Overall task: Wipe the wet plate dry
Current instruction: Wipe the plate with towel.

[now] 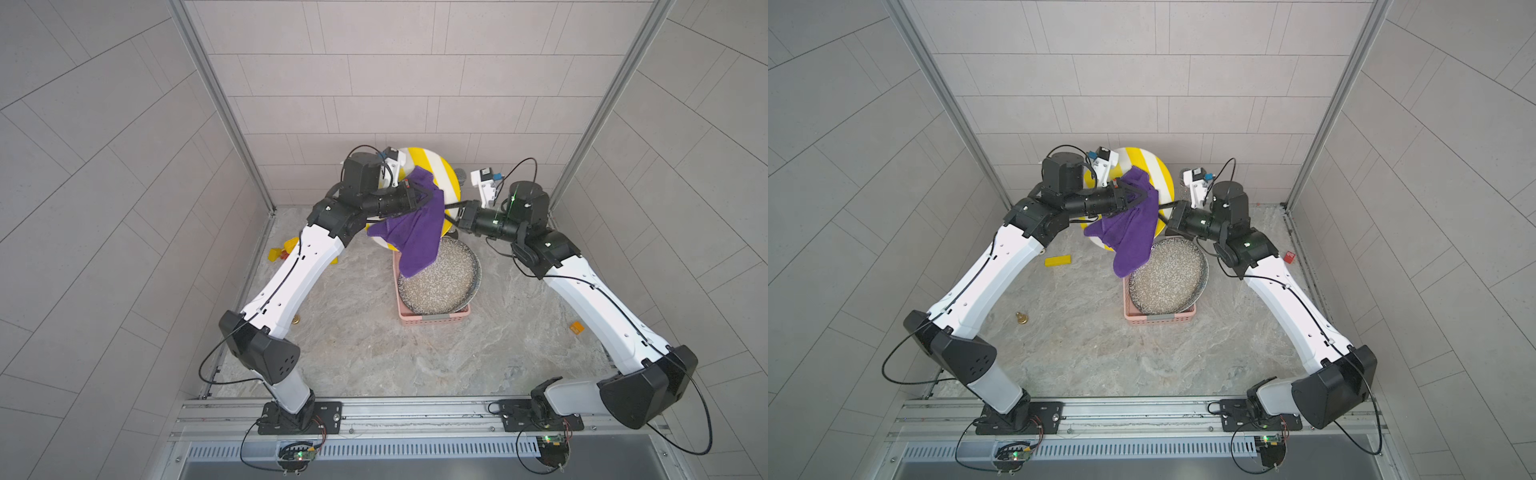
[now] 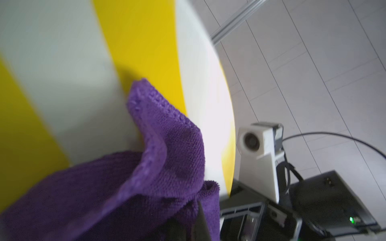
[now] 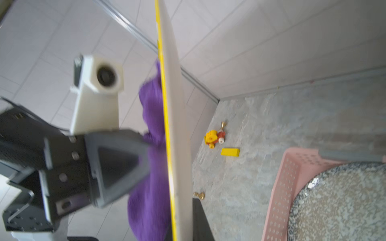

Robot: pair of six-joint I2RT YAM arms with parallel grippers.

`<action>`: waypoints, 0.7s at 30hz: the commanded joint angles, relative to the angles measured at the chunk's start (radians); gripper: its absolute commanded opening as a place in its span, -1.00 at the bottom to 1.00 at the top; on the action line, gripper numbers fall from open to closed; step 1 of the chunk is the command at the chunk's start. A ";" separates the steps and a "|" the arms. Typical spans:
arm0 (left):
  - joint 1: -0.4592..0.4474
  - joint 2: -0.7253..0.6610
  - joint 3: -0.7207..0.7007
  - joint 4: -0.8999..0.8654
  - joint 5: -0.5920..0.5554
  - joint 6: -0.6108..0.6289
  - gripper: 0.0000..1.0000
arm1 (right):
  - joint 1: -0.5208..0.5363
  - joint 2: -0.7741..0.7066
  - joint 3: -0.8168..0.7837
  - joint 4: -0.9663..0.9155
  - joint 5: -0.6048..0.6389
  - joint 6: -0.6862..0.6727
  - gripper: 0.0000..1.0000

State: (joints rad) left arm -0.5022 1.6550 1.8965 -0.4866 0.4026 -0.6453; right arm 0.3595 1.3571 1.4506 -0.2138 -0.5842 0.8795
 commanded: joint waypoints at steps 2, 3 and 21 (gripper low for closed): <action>0.080 -0.078 -0.111 -0.048 -0.028 0.016 -1.00 | -0.035 -0.091 0.003 0.215 -0.048 0.035 -1.00; 0.098 -0.088 -0.127 -0.039 -0.021 -0.001 -1.00 | -0.017 -0.103 -0.019 0.181 -0.059 0.010 -1.00; 0.179 -0.106 -0.134 0.564 0.177 -0.720 -1.00 | -0.258 -0.128 -0.048 0.443 -0.034 0.328 -1.00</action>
State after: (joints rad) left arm -0.3611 1.6009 1.8004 -0.2237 0.5343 -1.0573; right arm 0.1623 1.3354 1.4322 0.0273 -0.6056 1.0607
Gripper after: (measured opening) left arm 0.057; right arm 0.084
